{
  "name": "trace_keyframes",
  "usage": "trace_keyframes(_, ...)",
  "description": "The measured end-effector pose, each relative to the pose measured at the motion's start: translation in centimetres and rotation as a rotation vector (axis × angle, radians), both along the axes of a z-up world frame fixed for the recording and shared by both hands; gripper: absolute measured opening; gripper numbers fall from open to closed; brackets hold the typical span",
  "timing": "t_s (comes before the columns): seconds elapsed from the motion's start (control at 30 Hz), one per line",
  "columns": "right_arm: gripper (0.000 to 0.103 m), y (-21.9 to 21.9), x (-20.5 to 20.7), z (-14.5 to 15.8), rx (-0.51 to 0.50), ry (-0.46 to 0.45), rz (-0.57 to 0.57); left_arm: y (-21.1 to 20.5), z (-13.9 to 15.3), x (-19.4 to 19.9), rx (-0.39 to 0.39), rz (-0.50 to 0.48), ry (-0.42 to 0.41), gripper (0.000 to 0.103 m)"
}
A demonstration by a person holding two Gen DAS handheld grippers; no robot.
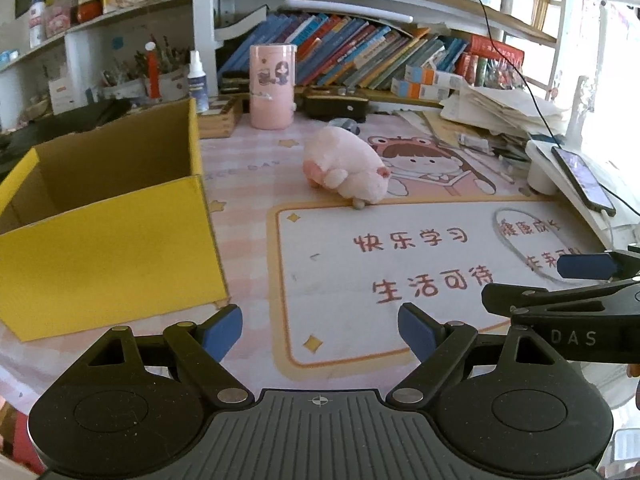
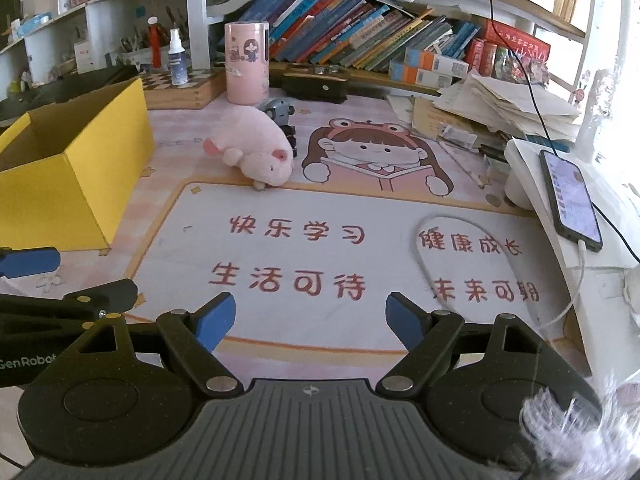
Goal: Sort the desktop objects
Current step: 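Move both grippers toward the pink plush pig and gray robot toy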
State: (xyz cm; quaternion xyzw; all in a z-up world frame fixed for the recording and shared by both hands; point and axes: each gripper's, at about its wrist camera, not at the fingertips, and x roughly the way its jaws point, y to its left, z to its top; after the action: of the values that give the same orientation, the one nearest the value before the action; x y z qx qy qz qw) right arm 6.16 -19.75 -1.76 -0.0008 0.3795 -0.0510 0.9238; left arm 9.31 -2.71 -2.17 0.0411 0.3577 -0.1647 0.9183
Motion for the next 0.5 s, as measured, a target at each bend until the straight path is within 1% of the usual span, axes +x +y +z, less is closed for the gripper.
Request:
trace_keyframes(0.23, 0.081, -2.1, 2.1, -0.2, -0.004, 0.013, 0.008, -2.1, -0.2, 1.8, -0.003, 0.007, 0.013, 0.087)
trace_keyframes(0.5, 0.081, -4.9, 4.3, -0.3, 0.004, 0.014, 0.031, -4.6, -0.3, 3.6, 0.006, 0.039, 0.021, 0.087)
